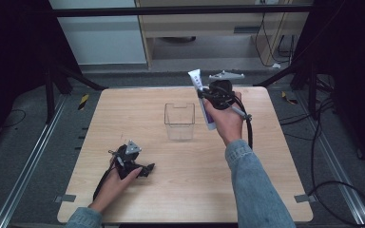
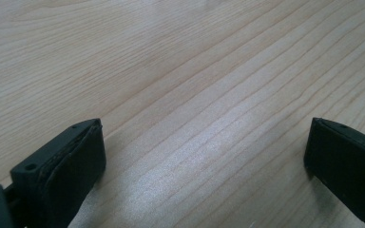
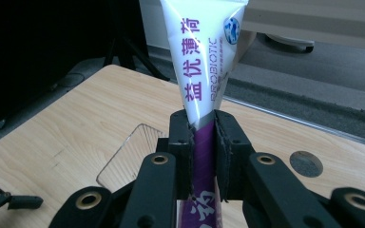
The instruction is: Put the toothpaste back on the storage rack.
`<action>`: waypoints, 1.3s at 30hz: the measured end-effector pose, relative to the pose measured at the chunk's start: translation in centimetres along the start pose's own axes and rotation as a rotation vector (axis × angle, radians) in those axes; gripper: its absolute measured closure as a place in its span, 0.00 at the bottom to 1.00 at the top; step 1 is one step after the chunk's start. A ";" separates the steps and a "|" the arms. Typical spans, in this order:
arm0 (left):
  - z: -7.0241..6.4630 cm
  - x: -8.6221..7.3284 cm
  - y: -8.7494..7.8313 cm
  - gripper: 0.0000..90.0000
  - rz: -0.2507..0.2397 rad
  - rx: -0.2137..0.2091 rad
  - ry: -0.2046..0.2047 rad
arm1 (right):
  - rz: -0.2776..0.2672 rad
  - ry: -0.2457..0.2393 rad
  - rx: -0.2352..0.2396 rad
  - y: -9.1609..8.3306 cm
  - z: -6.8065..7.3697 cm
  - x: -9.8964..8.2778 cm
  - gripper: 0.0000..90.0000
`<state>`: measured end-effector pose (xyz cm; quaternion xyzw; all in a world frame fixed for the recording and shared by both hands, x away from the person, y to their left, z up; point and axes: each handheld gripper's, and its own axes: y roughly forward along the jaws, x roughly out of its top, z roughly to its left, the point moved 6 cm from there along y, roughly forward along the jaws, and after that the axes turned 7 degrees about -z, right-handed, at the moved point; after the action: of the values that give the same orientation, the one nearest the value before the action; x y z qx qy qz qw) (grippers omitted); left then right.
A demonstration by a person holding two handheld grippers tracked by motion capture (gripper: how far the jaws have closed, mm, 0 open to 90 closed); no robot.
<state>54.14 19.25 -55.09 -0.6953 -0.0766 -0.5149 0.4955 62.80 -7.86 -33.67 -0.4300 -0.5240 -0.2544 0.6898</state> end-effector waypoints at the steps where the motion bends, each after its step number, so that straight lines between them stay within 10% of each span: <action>1: 0.0 0.0 0.0 0.00 0.000 0.000 0.000 | -0.001 0.000 0.000 0.2 0.0 0.1 0.87; 39: 0.0 0.0 0.0 0.00 0.000 0.000 -0.001 | -0.136 -0.016 0.017 5.5 3.2 2.3 0.87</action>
<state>54.14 19.25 -55.09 -0.6955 -0.0766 -0.5147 0.4955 66.30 -2.13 -32.99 -0.3897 -0.5594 -0.2928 0.6704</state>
